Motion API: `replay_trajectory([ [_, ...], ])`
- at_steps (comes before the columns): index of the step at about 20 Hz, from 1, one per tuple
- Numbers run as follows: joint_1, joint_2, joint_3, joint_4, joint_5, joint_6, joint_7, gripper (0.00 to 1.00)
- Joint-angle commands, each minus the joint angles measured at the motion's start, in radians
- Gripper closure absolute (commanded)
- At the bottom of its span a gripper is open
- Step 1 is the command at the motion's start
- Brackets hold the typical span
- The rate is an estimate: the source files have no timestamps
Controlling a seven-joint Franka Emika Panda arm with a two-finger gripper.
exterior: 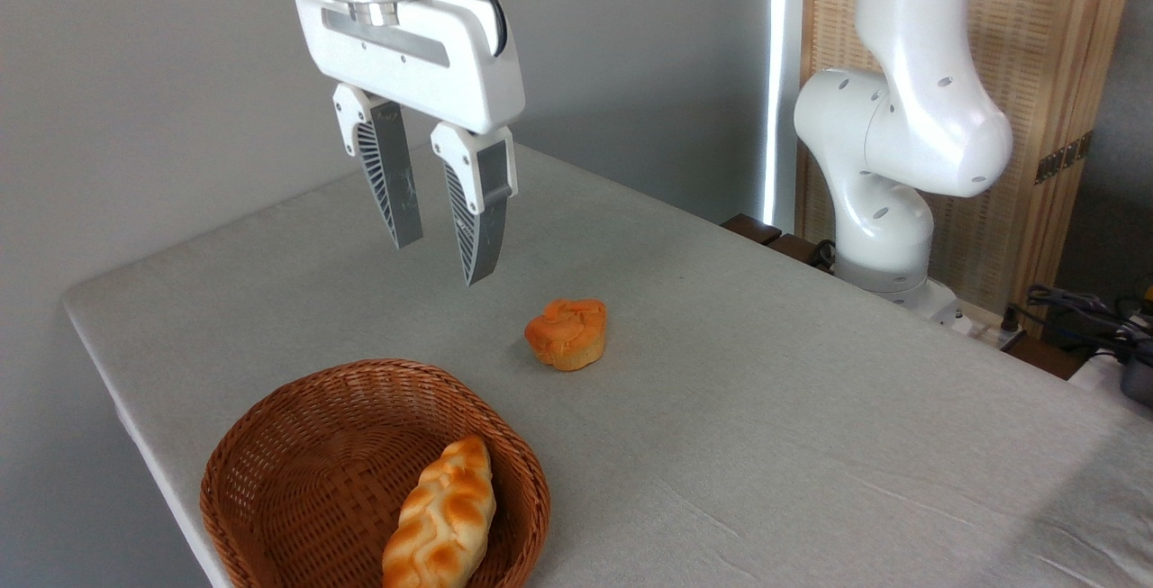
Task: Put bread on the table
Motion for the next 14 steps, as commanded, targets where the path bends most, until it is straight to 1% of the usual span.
replay_trajectory([
  [1,-0.042,0.015,0.02,0.038,-0.006,-0.037,-0.008,0.0],
  [8,-0.044,0.011,0.022,0.033,-0.003,-0.037,0.022,0.0],
  [11,-0.041,0.008,0.023,0.03,0.002,-0.045,0.111,0.0],
  [14,-0.041,0.008,0.023,0.03,0.002,-0.071,0.122,0.0],
])
